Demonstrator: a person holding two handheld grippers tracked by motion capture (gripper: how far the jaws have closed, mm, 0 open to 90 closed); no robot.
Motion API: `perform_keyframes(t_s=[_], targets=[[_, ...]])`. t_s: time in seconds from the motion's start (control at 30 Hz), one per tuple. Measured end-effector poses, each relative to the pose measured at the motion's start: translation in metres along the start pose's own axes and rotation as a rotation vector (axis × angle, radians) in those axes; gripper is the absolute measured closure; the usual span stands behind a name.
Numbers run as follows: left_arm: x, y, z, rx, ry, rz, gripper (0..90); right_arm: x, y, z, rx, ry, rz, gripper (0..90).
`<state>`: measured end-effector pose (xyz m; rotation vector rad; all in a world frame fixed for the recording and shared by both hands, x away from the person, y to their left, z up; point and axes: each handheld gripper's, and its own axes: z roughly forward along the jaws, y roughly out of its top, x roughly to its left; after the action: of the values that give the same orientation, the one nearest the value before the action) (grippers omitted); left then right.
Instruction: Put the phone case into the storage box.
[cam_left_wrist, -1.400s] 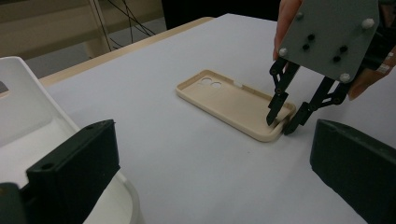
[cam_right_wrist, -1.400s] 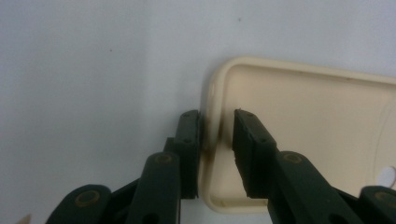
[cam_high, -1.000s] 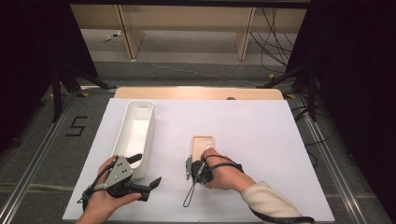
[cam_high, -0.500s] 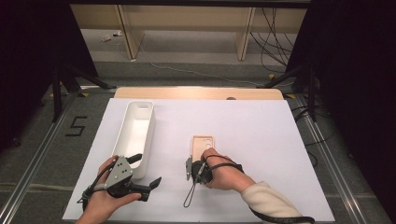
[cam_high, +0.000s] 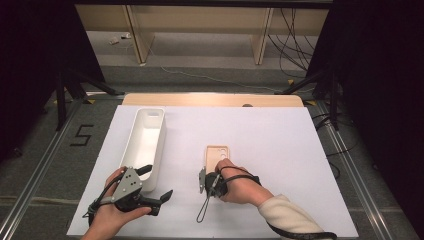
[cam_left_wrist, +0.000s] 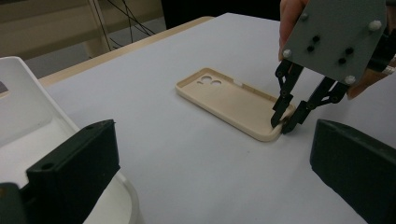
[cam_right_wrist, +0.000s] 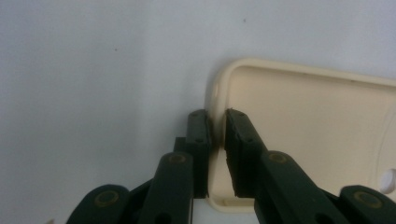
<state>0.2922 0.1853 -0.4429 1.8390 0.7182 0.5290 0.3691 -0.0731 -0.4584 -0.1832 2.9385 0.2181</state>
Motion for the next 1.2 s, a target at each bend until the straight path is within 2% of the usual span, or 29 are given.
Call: perform_keyframes(t_s=[0.1,0.7,1.2], targets=[[0.0000,0.0000,-0.0001,0.000,0.000,0.000,0.7,-0.0003,0.0002,0.0000,0.001,-0.005,-0.012,81.2],[0.0000,0.0000,-0.0001,0.000,-0.002,-0.001,1.0,-0.0001,-0.0007,-0.0006,-0.004,-0.005,-0.014,83.0],[0.0002,0.0000,-0.0002,-0.001,-0.003,0.000,1.1,-0.0012,-0.0032,-0.0019,-0.017,0.015,0.007,86.7]])
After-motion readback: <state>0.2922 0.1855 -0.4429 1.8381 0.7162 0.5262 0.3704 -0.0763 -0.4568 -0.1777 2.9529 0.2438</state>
